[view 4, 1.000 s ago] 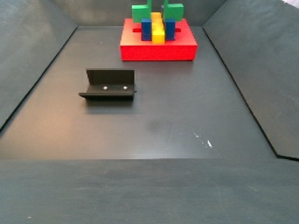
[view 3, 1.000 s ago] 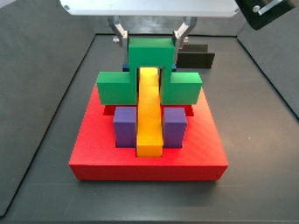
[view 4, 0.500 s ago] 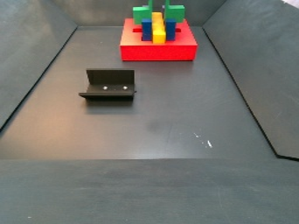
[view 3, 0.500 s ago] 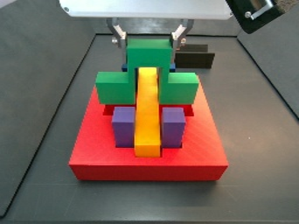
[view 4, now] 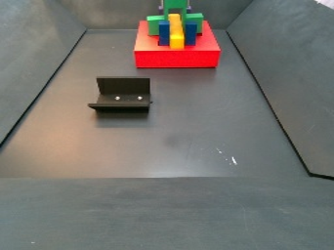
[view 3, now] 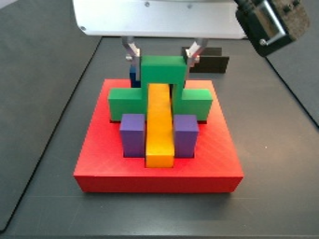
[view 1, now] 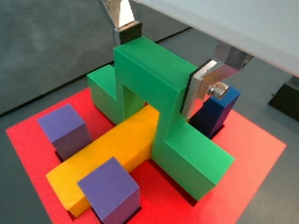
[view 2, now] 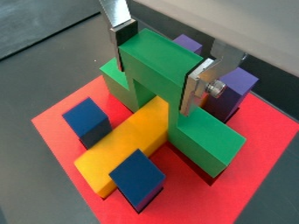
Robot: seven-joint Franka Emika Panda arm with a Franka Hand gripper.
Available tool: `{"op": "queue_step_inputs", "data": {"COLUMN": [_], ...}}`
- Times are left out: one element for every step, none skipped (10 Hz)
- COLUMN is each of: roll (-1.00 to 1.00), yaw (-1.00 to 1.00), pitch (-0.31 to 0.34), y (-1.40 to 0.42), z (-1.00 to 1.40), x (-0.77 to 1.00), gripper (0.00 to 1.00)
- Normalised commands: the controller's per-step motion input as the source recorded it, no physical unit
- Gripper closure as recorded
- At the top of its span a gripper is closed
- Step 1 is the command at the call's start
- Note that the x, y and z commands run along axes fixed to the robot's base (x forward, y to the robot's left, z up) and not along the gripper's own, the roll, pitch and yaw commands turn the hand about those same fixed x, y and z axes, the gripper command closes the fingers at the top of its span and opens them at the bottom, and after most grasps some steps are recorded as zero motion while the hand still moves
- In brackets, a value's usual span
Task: Pick up the green object. Move up. Place the green object on the fixture. Regrasp the green object. Move to above the board. Insert the green object.
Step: Insert the green object.
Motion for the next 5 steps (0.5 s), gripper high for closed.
{"op": "queue_step_inputs", "data": {"roll": [0.01,0.0,-0.02,-0.01,-0.01], "yaw": [-0.03,-0.24,-0.36,-0.18,-0.1], "pitch": [0.026,0.011,0.0,0.0,0.0], "y": [-0.05,-0.03,0.0,0.0,0.0], "z": [-0.08,0.0,0.0,0.0,-0.02], "x": [0.17,0.12,0.08,0.03,0.0], "gripper": [1.0,1.0,1.0,1.0,1.0]}}
